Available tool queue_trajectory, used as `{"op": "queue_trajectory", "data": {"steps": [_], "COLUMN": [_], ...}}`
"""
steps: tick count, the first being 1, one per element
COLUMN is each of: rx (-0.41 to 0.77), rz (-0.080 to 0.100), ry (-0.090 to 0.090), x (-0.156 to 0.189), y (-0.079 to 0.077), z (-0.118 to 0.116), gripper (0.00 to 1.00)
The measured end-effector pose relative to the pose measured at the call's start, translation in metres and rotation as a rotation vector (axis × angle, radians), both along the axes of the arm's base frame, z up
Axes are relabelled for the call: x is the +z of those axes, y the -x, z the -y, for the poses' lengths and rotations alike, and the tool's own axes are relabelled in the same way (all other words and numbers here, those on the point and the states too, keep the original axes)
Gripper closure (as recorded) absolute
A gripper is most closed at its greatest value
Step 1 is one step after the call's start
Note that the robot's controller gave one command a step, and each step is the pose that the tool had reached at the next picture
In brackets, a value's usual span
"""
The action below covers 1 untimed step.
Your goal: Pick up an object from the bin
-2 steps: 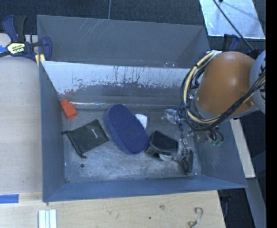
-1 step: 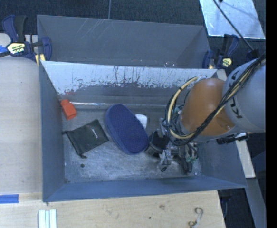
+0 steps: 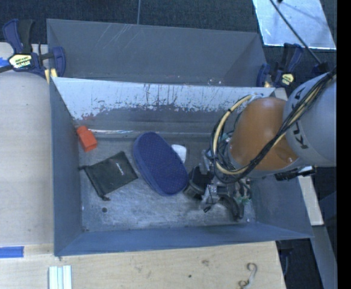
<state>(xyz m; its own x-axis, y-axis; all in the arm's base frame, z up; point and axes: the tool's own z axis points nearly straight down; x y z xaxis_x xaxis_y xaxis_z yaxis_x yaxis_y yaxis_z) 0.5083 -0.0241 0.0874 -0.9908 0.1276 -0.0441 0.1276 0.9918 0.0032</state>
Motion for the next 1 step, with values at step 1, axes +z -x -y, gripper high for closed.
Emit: {"op": "queue_trajectory", "data": {"steps": [1], "rx": [0.268], "rz": [-0.037], "ry": [0.007], "x": [0.0705], "y": [-0.0129], "z": [0.0383], "gripper": [1.00]}}
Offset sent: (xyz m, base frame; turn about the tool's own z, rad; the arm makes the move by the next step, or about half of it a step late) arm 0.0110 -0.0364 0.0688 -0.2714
